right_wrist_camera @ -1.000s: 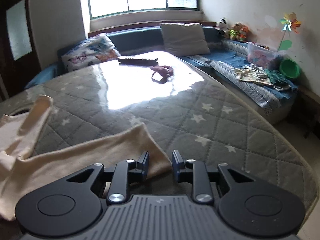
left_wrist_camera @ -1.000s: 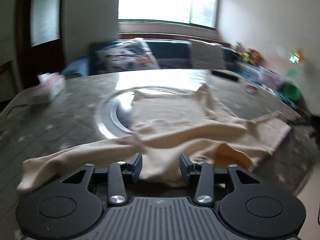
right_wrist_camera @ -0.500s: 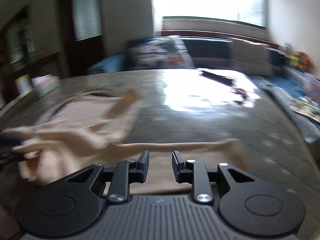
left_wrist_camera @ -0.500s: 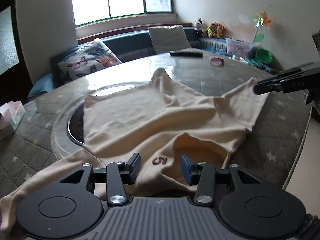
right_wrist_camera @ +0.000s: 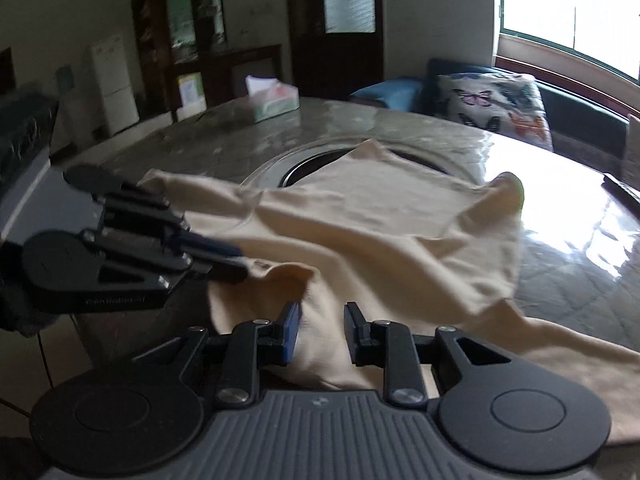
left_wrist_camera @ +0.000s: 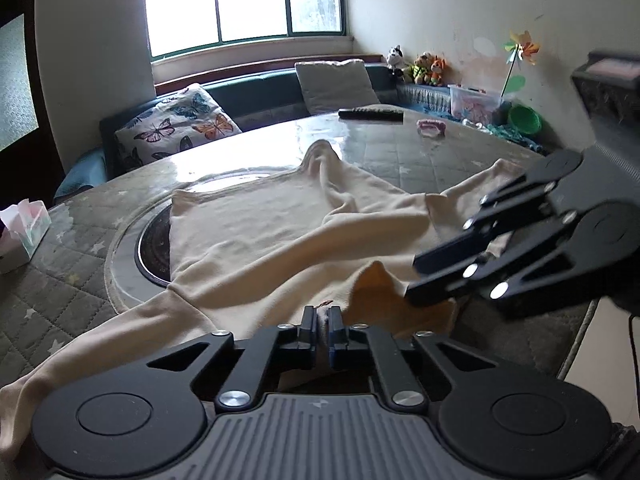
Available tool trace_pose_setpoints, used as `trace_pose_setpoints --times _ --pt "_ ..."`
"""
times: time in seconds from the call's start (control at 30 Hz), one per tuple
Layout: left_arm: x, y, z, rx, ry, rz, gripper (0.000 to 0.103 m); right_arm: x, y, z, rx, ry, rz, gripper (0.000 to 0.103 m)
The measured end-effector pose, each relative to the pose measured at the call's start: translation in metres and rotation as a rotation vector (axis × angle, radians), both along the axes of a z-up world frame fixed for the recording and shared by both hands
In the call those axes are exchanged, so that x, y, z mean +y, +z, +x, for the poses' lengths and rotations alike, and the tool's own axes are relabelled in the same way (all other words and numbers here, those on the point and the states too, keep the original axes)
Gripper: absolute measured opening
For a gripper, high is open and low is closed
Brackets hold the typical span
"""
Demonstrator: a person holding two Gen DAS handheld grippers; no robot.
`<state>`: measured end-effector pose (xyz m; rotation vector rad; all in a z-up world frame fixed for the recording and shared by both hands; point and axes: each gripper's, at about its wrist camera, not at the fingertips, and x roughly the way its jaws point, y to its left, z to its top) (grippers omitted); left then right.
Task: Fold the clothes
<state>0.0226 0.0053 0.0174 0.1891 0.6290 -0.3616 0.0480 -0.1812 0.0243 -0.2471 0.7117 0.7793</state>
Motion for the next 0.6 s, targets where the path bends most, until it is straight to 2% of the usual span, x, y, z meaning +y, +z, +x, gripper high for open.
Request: trace_pose_setpoints --times 0.03,0.07,0.1,0.13,0.2,0.3,0.43,0.6 --pt "0.001 0.001 -0.002 -0.005 -0.002 -0.005 0.005 0.002 -0.002 -0.002 0.001 0.000 -0.006 0.023" --pt "0.002 0.002 -0.004 -0.009 -0.006 -0.012 0.005 0.003 -0.005 -0.003 -0.008 -0.008 -0.013 0.018" --pt "0.003 0.003 -0.007 -0.011 -0.006 -0.015 0.005 0.004 -0.006 -0.005 -0.024 -0.012 -0.029 0.007" --pt "0.005 0.004 -0.009 -0.012 -0.007 -0.014 0.005 0.005 -0.006 -0.007 -0.037 -0.015 -0.039 0.003" --pt "0.008 0.004 -0.015 -0.008 -0.017 -0.016 0.005 0.001 -0.002 -0.012 -0.046 -0.012 -0.034 0.000" --pt "0.010 0.001 -0.023 0.010 -0.038 -0.009 0.005 -0.005 0.006 -0.026 -0.067 0.030 -0.038 0.000" --pt "0.008 -0.007 -0.026 0.041 -0.062 0.012 0.005 -0.004 -0.003 -0.039 -0.034 0.077 -0.080 0.000" --pt "0.008 -0.002 -0.025 0.031 -0.102 0.027 0.005 -0.007 0.007 -0.027 -0.041 0.040 -0.035 0.003"
